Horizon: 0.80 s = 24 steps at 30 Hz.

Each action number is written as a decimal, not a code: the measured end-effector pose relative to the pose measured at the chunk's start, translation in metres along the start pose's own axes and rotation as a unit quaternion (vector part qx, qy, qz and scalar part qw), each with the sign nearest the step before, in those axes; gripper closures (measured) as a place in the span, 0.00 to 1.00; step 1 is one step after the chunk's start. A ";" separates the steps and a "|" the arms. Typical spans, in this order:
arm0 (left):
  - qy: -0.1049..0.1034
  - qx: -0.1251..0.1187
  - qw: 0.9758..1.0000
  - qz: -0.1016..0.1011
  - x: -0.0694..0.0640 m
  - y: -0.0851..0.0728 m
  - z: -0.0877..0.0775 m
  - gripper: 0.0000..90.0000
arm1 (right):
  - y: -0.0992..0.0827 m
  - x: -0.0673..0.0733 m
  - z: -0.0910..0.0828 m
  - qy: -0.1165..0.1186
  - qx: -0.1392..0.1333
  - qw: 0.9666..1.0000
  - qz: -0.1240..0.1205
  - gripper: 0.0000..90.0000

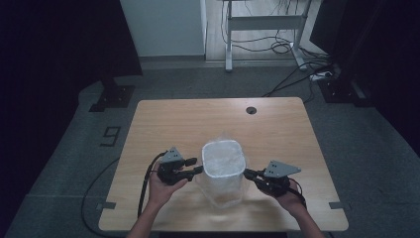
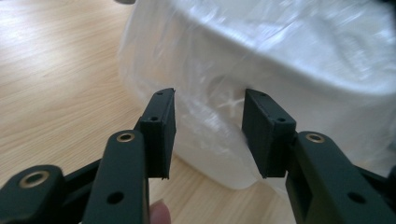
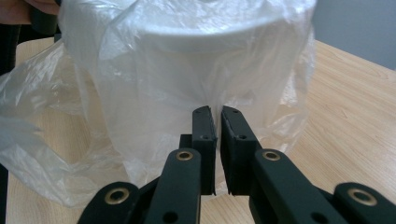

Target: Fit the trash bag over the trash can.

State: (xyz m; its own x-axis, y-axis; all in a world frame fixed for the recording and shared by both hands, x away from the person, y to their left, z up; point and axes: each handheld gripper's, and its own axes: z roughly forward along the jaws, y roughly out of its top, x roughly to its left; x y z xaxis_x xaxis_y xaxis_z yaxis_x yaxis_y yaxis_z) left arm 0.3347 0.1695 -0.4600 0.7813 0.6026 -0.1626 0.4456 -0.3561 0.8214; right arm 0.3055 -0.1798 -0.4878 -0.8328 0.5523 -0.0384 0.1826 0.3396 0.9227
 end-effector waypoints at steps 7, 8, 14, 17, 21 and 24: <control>0.001 0.018 1.000 -0.008 0.006 -0.004 0.011 0.60 | -0.003 0.000 0.002 0.000 0.004 1.000 0.002 0.93; 0.000 0.018 1.000 -0.010 0.007 -0.005 0.012 0.60 | -0.003 0.000 0.002 0.000 0.005 1.000 0.003 0.93; 0.006 0.037 0.999 -0.017 0.012 -0.007 0.018 0.59 | -0.005 0.000 0.004 0.000 0.010 1.000 0.004 0.93; 0.011 0.037 0.999 -0.023 0.014 -0.006 0.016 0.57 | -0.005 0.000 0.004 0.001 0.011 1.000 0.003 0.92; 0.026 0.016 0.999 -0.040 0.021 0.000 0.002 0.56 | -0.005 0.001 0.001 0.005 0.011 1.000 0.002 0.85; 0.035 -0.005 0.998 -0.049 0.027 0.007 -0.010 0.54 | -0.005 0.001 -0.002 0.006 0.006 1.000 -0.001 0.74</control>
State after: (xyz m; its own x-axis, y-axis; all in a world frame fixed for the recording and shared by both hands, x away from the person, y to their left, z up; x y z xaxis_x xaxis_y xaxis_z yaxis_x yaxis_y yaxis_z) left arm 0.3547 0.1899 -0.4529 0.7014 0.6829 -0.2039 0.5138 -0.2862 0.8087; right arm 0.3029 -0.1827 -0.4911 -0.8390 0.5429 -0.0359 0.1876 0.3505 0.9176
